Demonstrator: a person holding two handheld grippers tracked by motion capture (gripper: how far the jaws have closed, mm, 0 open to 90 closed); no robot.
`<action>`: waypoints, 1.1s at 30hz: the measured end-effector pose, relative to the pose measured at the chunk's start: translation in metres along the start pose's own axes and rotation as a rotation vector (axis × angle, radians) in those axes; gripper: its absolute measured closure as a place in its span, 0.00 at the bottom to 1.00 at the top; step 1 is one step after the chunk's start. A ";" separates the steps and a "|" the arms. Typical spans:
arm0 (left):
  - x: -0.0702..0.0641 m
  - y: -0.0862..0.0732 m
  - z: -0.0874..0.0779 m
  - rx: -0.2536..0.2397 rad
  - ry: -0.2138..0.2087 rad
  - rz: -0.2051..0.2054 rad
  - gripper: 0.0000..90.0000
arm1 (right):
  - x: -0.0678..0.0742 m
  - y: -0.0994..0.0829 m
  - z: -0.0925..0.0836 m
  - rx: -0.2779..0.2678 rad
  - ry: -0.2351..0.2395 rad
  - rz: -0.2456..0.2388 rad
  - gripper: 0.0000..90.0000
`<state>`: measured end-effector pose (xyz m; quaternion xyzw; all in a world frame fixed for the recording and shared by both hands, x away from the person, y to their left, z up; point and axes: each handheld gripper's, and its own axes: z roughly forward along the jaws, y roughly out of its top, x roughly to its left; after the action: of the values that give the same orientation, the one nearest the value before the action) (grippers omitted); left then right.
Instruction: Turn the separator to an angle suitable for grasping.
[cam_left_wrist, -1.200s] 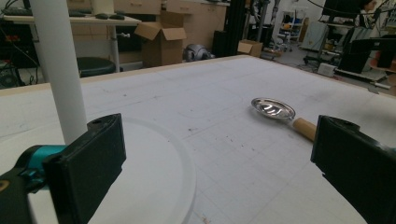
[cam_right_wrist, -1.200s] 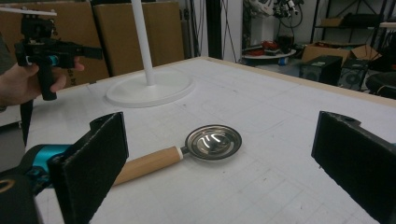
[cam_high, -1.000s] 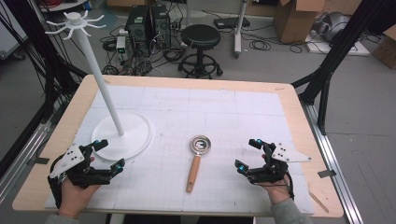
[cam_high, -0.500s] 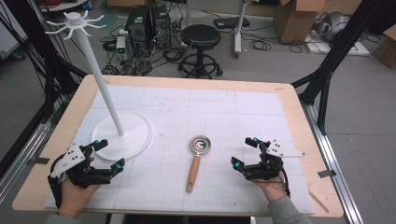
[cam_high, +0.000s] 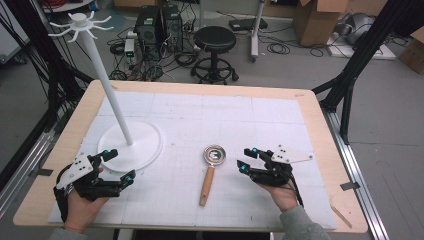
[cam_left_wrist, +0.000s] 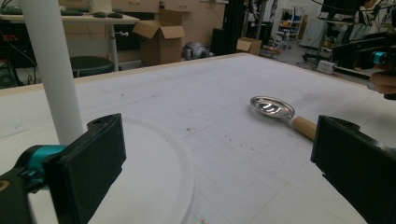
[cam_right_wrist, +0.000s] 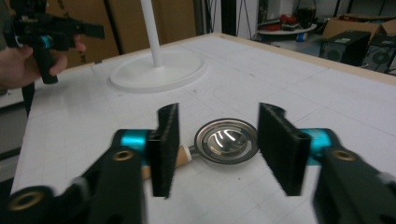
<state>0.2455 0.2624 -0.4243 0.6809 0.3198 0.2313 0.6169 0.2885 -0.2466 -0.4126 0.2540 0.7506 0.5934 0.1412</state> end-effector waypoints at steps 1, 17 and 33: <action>0.000 0.000 0.000 0.001 0.000 0.000 0.04 | 0.001 0.000 0.002 0.010 -0.002 -0.001 0.64; 0.001 -0.001 0.001 0.018 0.010 0.002 0.04 | -0.002 0.001 0.035 0.127 0.054 -0.001 1.00; 0.001 -0.002 0.003 0.031 0.016 -0.001 0.04 | 0.001 0.006 0.077 0.200 0.138 0.021 1.00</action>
<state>0.2480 0.2611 -0.4271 0.6883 0.3288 0.2315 0.6038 0.3283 -0.1815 -0.4270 0.2335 0.8111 0.5332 0.0570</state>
